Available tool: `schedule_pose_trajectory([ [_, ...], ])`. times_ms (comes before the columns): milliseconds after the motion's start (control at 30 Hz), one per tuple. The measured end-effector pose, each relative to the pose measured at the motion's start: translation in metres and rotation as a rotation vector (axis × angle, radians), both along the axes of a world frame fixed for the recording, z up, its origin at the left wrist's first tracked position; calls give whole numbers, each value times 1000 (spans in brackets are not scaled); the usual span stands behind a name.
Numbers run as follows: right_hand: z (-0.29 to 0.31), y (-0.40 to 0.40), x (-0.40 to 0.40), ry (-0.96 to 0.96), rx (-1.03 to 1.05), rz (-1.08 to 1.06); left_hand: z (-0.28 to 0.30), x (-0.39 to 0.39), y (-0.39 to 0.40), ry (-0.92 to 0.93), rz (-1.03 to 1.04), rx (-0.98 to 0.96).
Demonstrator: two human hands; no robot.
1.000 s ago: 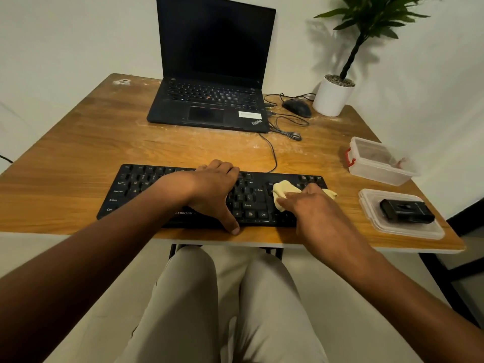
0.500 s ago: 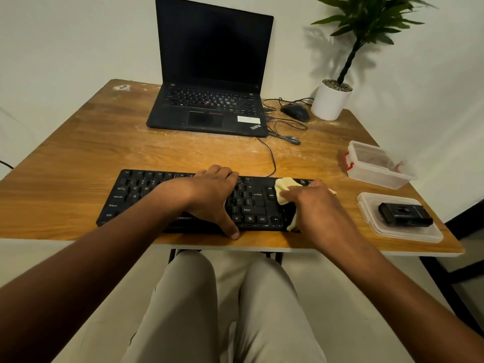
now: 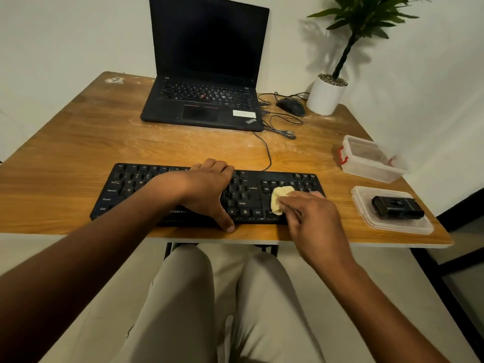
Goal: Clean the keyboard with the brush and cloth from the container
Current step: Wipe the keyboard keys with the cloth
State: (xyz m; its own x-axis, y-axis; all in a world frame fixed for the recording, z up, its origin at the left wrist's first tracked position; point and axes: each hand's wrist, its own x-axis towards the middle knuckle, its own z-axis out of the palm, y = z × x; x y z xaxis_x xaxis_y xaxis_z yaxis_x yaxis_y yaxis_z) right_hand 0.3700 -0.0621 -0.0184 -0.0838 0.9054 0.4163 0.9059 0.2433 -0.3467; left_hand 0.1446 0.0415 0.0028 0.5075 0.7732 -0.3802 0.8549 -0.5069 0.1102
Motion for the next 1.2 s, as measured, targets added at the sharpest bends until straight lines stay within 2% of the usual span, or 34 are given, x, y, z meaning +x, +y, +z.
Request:
schedule_pose_trajectory([
  [100,-6,1,-18,-87,-27,47,1,0,-1,1,5,-5],
  [200,-3,-10,-8,-67,-74,57,-1,0,0,0,5,5],
  [367,5,9,0,-23,-113,-151,-3,0,2,-3,1,8],
  [533,-4,-3,-27,-11,-126,-18,-2,-1,2,-4,4,12],
  [733,4,2,6,-18,-147,-188,-4,0,3,-8,2,10],
  [867,10,17,-9,43,-121,-76,-3,0,2,-9,5,5],
  [1000,5,26,-14,-132,-185,52,-2,-1,2,-13,11,-3],
  [1200,18,36,21,-213,-271,-73,-3,-1,2,-12,15,-9],
])
